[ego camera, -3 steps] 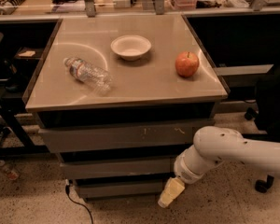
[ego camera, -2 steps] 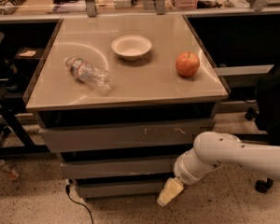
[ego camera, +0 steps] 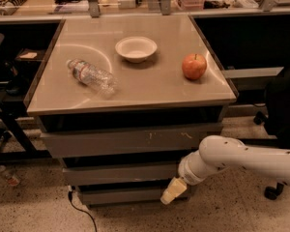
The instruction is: Open middle drawer
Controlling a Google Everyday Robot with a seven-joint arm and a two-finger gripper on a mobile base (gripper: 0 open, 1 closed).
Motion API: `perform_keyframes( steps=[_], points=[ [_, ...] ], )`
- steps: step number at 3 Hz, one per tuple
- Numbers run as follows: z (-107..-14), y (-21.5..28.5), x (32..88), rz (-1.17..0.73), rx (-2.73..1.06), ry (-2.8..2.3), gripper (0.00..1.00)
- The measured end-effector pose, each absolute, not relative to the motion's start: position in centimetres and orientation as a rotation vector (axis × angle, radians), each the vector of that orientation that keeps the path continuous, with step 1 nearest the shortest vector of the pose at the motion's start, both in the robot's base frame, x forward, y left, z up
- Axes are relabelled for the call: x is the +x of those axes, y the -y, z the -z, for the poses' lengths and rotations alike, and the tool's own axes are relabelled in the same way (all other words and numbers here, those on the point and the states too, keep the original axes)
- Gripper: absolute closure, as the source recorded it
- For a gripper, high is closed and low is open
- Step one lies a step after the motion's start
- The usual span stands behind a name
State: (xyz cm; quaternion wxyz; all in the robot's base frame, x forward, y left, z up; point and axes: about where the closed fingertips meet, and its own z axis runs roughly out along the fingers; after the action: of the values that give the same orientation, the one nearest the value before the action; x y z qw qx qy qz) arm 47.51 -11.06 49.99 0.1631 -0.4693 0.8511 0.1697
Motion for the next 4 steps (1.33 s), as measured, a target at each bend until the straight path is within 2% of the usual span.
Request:
perform_keyframes(
  steps=[2,4],
  points=[
    [-45.9,9.6,51.8,-0.520,-1.317,-2.382,0.00],
    [-43.9,9.1,52.0,-0.532,-1.345,-2.399,0.00]
  ],
)
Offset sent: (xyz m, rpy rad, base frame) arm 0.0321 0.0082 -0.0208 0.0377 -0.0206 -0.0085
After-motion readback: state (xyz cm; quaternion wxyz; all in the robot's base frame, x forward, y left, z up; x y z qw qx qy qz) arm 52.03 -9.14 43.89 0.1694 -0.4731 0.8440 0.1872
